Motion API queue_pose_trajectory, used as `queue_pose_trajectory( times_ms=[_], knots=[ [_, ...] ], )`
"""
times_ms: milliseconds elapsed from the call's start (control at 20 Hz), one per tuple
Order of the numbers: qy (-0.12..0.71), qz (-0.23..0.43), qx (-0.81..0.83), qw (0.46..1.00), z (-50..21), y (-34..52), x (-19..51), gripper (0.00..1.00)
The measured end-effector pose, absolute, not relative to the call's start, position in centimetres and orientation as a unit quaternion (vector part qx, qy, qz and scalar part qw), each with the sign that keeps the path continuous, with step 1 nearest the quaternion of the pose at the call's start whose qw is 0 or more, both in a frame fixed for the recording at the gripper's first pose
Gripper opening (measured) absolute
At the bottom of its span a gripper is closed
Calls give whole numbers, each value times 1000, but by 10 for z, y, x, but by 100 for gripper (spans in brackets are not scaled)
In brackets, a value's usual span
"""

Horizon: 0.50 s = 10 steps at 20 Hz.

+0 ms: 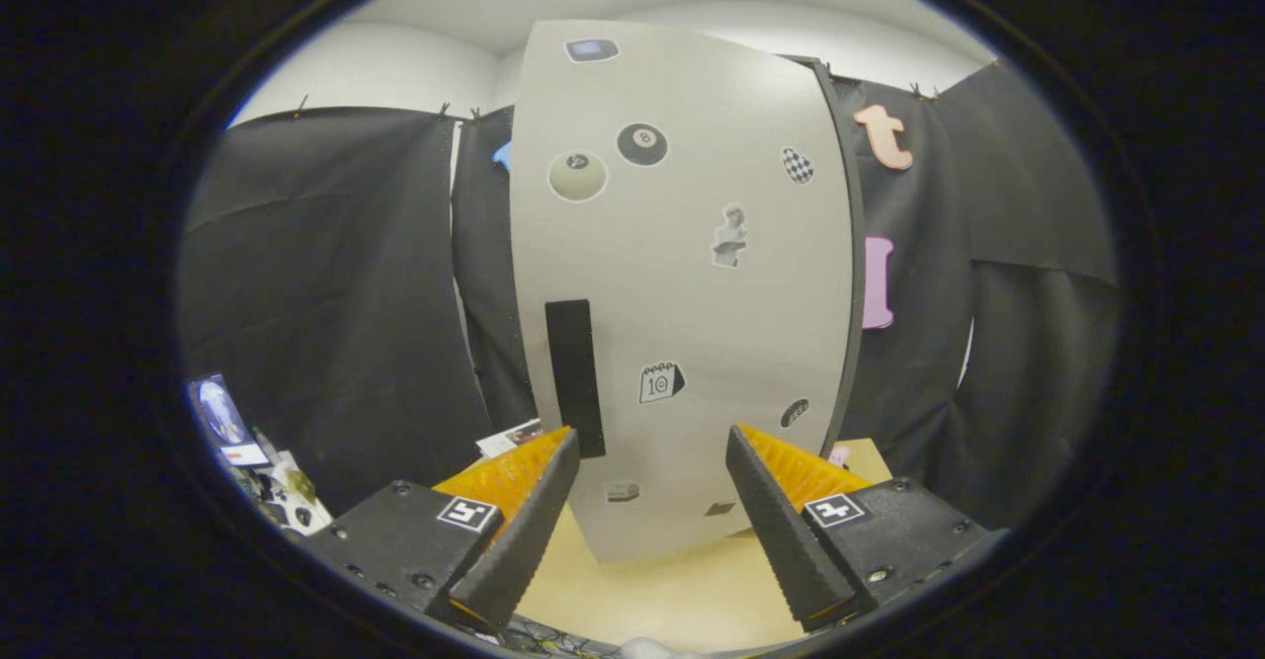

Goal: Open the shoe cabinet door, grab the shoes and put them into the shoe cabinet, then close the shoe cabinet door.

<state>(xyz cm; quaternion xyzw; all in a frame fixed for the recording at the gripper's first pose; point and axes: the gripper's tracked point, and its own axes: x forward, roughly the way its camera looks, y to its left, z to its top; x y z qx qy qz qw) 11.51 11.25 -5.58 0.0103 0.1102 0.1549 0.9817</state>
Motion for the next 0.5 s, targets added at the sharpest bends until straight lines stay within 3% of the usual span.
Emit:
queue_pose_trajectory(
  times_ms=[500],
  knots=[
    [74,60,24,995,-38,60,90,99]
  ],
)
